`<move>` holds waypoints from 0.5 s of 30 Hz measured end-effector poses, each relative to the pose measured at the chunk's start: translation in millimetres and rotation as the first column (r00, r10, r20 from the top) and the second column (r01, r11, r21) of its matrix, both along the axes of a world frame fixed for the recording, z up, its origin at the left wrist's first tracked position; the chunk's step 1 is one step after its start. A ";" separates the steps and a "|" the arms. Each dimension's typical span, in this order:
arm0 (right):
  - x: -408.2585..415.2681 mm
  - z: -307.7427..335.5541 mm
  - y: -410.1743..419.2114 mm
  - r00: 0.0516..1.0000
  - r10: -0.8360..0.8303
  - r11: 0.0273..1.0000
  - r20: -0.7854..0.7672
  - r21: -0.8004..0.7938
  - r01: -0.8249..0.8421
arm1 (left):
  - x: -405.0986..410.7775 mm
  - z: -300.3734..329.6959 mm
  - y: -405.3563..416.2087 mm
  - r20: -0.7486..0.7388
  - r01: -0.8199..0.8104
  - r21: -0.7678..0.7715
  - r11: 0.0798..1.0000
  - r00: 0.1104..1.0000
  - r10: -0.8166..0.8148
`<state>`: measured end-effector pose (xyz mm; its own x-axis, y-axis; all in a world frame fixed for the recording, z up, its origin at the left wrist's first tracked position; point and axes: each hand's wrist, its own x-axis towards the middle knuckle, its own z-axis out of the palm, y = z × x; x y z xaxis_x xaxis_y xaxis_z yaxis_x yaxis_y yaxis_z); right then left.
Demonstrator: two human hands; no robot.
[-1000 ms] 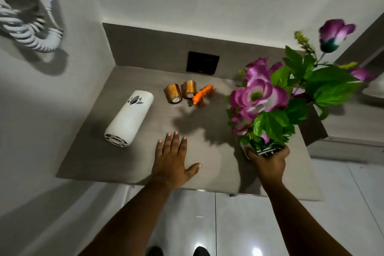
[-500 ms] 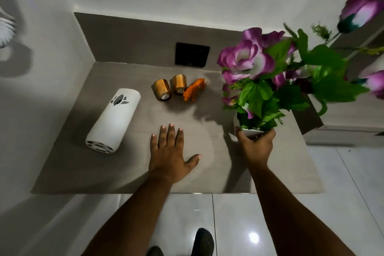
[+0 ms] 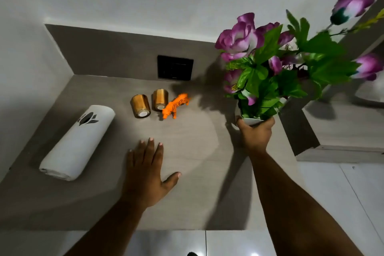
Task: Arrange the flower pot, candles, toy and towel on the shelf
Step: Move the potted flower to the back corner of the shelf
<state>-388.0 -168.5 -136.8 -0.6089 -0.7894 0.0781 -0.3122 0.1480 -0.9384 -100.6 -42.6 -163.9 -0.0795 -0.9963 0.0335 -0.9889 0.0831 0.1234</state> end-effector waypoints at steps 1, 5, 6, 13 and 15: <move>-5.0 0.4 -7.2 1.000 0.003 1.000 0.006 0.000 -0.003 | -0.6 -0.2 -0.2 0.002 -0.002 0.000 1.000 1.000 0.002; -21.0 -0.8 -30.6 1.000 0.026 0.999 0.018 -0.023 -0.025 | -9.3 -2.9 -7.9 0.003 -0.034 0.018 0.999 0.999 0.034; -23.1 -1.2 -34.4 1.000 0.027 0.999 0.012 -0.026 -0.027 | -11.2 -3.0 -10.2 0.000 -0.028 0.017 0.999 1.000 0.028; -36.8 -7.8 -60.7 0.999 0.037 0.998 0.003 -0.042 -0.036 | -17.7 -2.4 -23.4 -0.005 -0.011 0.008 1.000 1.000 0.011; -41.6 -8.2 -65.8 0.999 0.051 0.998 0.006 -0.044 -0.051 | -18.6 -3.7 -25.0 -0.008 -0.013 0.005 1.000 1.000 0.013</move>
<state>-429.5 -234.4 -145.0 -0.5685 -0.8154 0.1090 -0.3111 0.0904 -0.9461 -119.2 -67.6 -167.6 -0.0665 -0.9974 0.0292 -0.9888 0.0698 0.1320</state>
